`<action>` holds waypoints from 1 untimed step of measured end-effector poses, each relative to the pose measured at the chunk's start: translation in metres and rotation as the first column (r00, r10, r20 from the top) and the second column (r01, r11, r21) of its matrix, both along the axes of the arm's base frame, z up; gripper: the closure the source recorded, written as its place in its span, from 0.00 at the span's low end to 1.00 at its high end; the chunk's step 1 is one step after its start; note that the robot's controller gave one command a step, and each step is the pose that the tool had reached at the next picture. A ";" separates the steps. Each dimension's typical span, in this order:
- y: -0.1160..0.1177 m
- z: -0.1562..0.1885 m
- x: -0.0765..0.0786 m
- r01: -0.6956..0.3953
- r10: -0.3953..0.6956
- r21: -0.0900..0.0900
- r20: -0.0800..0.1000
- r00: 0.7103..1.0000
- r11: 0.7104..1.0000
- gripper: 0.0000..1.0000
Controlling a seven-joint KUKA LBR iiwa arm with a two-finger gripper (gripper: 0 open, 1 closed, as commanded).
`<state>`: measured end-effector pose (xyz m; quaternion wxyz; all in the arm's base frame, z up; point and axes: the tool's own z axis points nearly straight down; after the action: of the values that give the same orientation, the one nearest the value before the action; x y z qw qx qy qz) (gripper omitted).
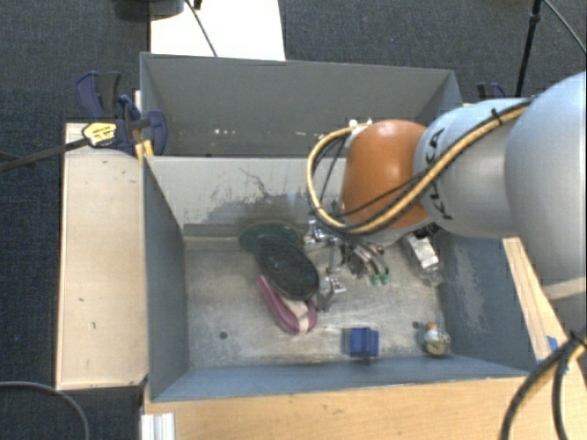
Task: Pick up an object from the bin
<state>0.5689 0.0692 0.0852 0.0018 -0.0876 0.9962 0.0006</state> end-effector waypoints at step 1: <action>0.079 -0.012 -0.018 -0.281 0.281 0.000 0.004 0.960 0.960 0.00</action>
Offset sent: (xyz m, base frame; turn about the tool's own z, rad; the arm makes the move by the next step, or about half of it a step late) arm -0.0201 0.0773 -0.0144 -0.2847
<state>0.5508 0.1485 0.0733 0.0035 -0.2281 0.9736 0.0009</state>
